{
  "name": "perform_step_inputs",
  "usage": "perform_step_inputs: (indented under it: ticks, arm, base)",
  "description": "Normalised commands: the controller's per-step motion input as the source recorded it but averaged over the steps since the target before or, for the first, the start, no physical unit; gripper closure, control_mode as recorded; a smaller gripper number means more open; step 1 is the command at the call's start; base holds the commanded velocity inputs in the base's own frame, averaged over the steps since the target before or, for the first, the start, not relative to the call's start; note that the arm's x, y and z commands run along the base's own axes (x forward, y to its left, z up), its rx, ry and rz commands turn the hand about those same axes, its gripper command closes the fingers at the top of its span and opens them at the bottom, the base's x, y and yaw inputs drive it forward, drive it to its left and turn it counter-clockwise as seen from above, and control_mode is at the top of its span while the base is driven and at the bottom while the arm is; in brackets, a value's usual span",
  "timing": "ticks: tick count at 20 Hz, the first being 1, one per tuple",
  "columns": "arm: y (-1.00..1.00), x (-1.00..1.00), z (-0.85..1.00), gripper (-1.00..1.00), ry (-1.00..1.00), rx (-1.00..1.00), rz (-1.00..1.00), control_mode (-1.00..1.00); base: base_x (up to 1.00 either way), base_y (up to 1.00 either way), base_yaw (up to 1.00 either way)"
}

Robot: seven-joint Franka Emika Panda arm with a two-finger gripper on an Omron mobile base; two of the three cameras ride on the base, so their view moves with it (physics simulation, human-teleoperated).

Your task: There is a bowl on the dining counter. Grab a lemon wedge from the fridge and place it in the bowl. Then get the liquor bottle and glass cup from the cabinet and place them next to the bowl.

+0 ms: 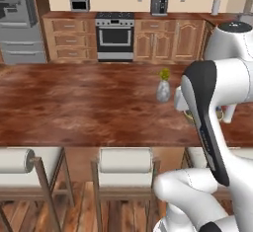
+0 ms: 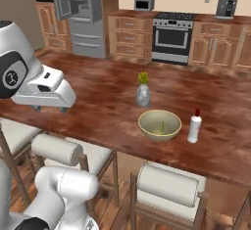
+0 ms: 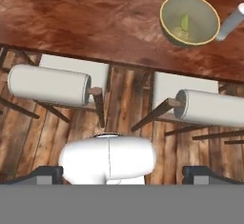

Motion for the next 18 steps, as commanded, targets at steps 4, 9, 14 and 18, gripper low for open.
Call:
perform_step_inputs:
  ticks: [4, 9, 14, 18]
  arm:
    - [0.0, 0.0, 0.0, -1.0, 0.0, 0.0, 0.0, 1.0]
    - [0.0, 0.0, 0.0, -1.0, 0.0, 0.0, 0.0, 1.0]
    - [0.0, 0.0, 0.0, -1.0, 0.0, 0.0, 0.0, 1.0]
    - [0.0, 0.0, 0.0, -1.0, 0.0, 0.0, 0.0, 1.0]
  base:
    - [-0.04, 1.0, 0.08]
    - [0.0, 1.0, 0.07]
    - [0.0, 1.0, 0.04]
    - [0.0, 1.0, 0.01]
